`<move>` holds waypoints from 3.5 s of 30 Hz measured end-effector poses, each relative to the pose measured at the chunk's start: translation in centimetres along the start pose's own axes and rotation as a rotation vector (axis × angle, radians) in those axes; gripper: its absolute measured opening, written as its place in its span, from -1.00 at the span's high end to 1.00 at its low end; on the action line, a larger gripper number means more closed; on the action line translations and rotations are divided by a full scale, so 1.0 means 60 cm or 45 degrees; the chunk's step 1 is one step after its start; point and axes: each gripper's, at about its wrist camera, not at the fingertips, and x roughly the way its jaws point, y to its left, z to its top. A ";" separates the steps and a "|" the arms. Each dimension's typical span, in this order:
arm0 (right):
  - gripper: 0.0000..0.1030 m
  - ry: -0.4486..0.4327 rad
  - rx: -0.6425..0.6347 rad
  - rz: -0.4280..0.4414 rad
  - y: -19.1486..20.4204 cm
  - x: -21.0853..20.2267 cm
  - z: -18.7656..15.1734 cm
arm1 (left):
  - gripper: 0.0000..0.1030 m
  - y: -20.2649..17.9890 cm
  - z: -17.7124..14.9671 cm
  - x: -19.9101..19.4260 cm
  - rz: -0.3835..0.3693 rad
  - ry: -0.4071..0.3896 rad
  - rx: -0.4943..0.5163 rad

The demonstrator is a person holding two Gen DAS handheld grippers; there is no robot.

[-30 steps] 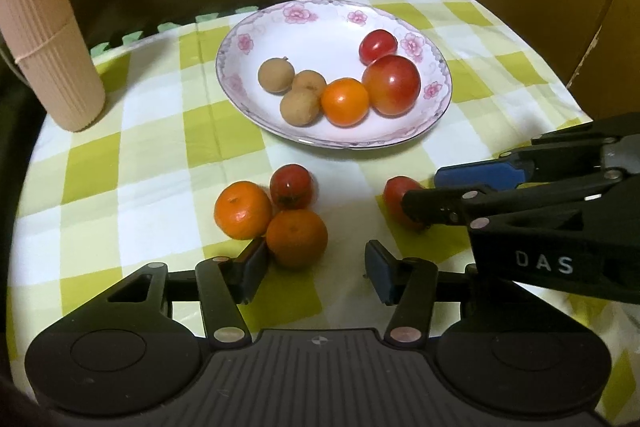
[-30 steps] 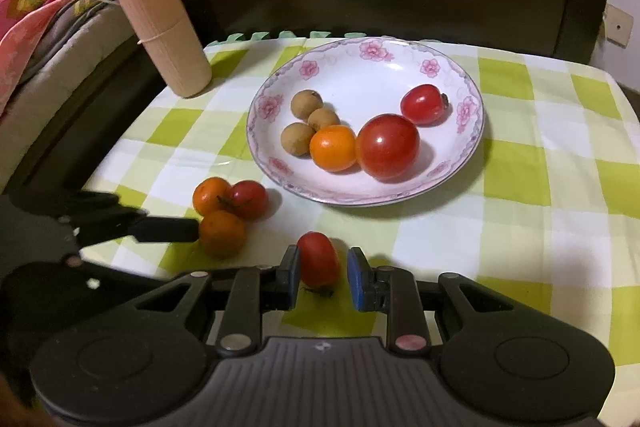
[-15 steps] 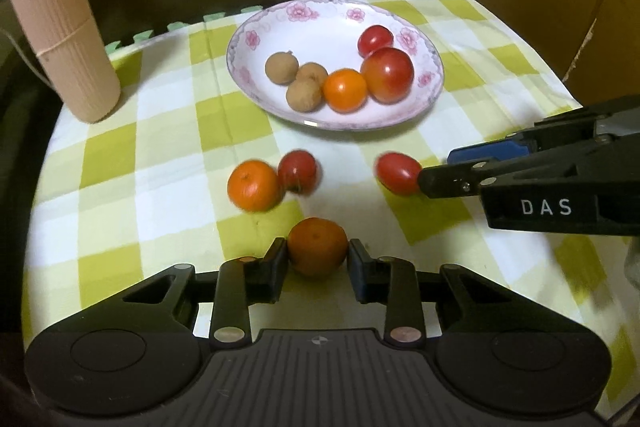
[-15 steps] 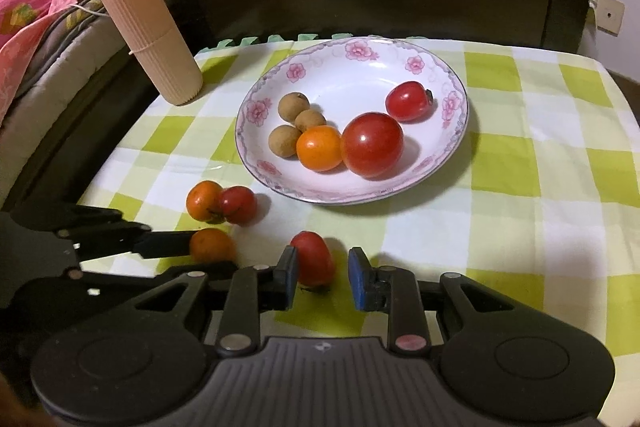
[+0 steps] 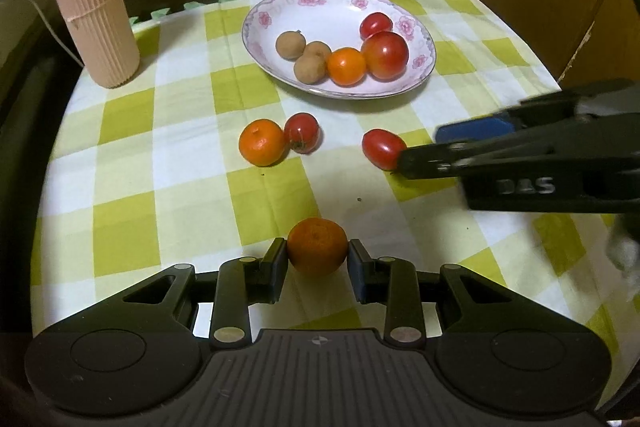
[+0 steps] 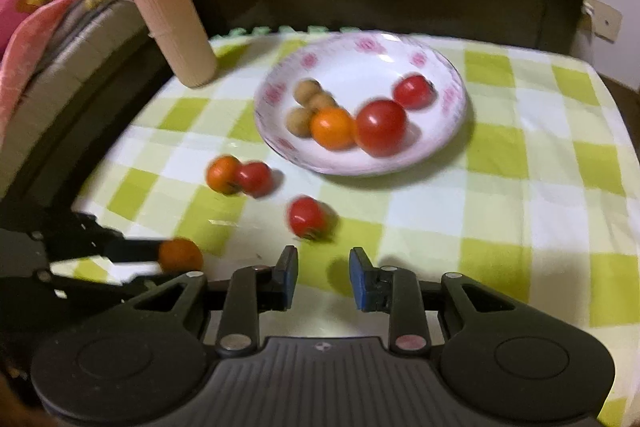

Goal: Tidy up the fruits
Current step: 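Lift the tangerine in the left gripper while the right holds the cherry tomato, then carry the tangerine in the left gripper toward the bowl while the right carries the cherry tomato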

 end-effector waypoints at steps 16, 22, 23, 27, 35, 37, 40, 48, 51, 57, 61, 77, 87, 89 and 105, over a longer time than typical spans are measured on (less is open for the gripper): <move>0.37 0.054 -0.103 -0.052 0.019 0.071 0.010 | 0.18 -0.001 0.003 0.012 0.010 0.028 0.006; 0.45 0.055 -0.073 -0.023 0.014 0.070 0.017 | 0.04 -0.006 -0.001 0.018 0.024 0.031 0.031; 0.45 0.055 -0.083 -0.024 0.016 0.072 0.016 | 0.02 -0.008 -0.001 0.018 0.028 0.029 0.036; 0.44 0.054 -0.090 -0.023 0.016 0.076 0.016 | -0.04 -0.013 -0.004 0.019 0.032 0.028 0.052; 0.46 0.054 -0.084 -0.039 0.019 0.077 0.018 | 0.20 -0.009 -0.003 0.019 0.051 0.023 0.044; 0.51 0.060 -0.078 -0.048 0.020 0.076 0.018 | 0.22 -0.009 -0.003 0.017 0.048 0.021 0.044; 0.52 0.064 -0.079 -0.052 0.021 0.072 0.014 | 0.22 -0.008 -0.003 0.017 0.047 0.022 0.041; 0.52 0.081 -0.069 -0.080 0.020 0.052 -0.003 | 0.23 -0.010 -0.003 0.012 0.047 0.018 0.043; 0.52 0.089 -0.061 -0.104 0.020 0.038 -0.016 | 0.23 -0.009 -0.004 0.007 0.027 0.021 0.045; 0.52 0.108 -0.041 -0.146 0.023 0.014 -0.053 | 0.23 -0.023 -0.012 0.007 0.028 0.028 0.076; 0.52 0.119 -0.035 -0.171 0.027 0.007 -0.072 | 0.22 -0.031 -0.018 0.011 0.043 0.034 0.105; 0.51 0.085 -0.049 -0.190 0.035 0.008 -0.081 | -0.04 -0.036 -0.020 0.014 0.072 0.017 0.127; 0.50 0.084 -0.051 -0.189 0.038 0.009 -0.079 | 0.07 -0.034 -0.021 0.012 0.057 0.022 0.124; 0.50 0.088 -0.051 -0.193 0.039 0.009 -0.078 | 0.22 -0.036 -0.023 0.009 0.056 0.020 0.132; 0.52 0.070 -0.026 -0.162 0.040 0.001 -0.073 | 0.24 -0.026 -0.014 -0.004 0.029 -0.019 0.066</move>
